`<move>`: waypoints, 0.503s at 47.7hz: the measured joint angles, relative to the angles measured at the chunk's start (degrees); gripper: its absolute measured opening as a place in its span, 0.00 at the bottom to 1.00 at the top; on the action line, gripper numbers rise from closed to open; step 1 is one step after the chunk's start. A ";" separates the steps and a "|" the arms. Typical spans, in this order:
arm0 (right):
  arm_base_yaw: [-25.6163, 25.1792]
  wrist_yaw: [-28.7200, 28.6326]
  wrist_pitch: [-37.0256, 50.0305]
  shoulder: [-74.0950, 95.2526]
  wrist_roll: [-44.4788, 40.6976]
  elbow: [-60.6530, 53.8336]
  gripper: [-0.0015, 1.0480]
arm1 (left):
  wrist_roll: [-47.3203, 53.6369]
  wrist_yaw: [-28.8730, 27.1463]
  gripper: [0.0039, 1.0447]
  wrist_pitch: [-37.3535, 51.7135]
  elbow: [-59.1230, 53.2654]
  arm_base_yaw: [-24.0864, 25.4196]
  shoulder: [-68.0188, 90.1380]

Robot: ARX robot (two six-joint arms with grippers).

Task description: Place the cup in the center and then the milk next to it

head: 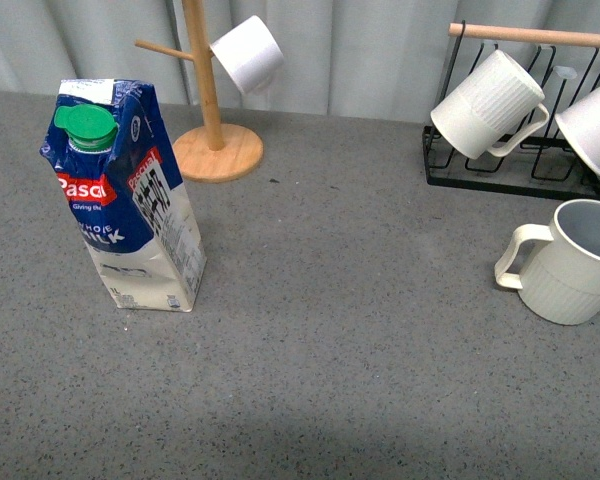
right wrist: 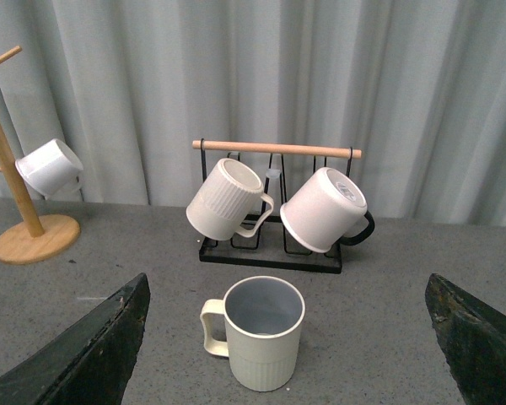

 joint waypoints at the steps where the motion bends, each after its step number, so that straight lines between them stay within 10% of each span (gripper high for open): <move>1: 0.00 0.00 0.00 0.00 0.00 0.00 0.91 | 0.00 0.00 0.94 0.00 0.00 0.00 0.00; 24: 0.00 0.00 0.00 0.00 0.00 0.00 0.91 | 0.00 0.00 0.94 0.00 0.00 0.00 0.00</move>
